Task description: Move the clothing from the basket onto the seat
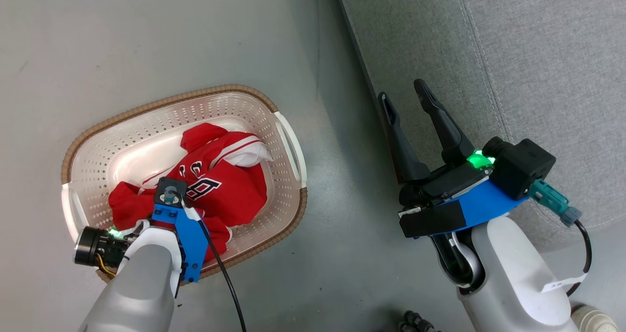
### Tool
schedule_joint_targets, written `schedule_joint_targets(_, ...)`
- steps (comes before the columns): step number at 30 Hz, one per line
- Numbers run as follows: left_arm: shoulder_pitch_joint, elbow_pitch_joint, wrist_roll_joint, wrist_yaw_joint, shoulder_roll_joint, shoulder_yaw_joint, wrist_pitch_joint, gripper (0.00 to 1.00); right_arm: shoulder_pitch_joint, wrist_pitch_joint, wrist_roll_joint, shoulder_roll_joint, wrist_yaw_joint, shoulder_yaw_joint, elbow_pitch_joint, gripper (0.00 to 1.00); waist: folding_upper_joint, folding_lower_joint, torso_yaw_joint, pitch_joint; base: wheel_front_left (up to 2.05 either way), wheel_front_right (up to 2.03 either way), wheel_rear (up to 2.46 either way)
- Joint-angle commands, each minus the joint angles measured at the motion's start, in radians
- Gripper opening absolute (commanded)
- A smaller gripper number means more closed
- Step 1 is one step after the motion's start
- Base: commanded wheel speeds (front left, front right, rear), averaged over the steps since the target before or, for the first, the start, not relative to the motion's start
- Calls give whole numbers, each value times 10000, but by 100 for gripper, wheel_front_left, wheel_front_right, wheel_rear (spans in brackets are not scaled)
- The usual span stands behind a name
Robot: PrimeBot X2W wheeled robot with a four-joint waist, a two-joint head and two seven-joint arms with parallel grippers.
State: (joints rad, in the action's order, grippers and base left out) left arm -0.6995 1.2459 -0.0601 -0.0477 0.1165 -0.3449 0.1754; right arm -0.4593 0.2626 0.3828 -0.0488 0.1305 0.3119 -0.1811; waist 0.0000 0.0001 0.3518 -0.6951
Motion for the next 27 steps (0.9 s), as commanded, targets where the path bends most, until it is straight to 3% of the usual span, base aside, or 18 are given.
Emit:
schedule_joint_targets(1, -141, 33, 29, 15, 15, -88, 114, 20, -111, 31, 59, -28, 5, 14, -2, 100, 0, -1, 16, 6, 0, 0, 0)
schedule_joint_targets(2, -149, 46, 28, 21, 12, -105, 162, 0, -115, 31, 54, -28, 5, 16, -14, 100, 0, -1, 24, 6, 0, 0, 0)
schedule_joint_targets(19, -68, 202, -353, 446, 45, -246, 378, 0, 34, 33, -77, -28, 5, -57, -130, 100, 0, -1, -38, 318, 0, 0, 0)
schedule_joint_targets(27, 193, 188, -657, 776, -312, -309, -100, 0, 330, 32, -404, -32, 5, -169, -496, 100, 0, -1, -520, 1327, 0, 0, 0)
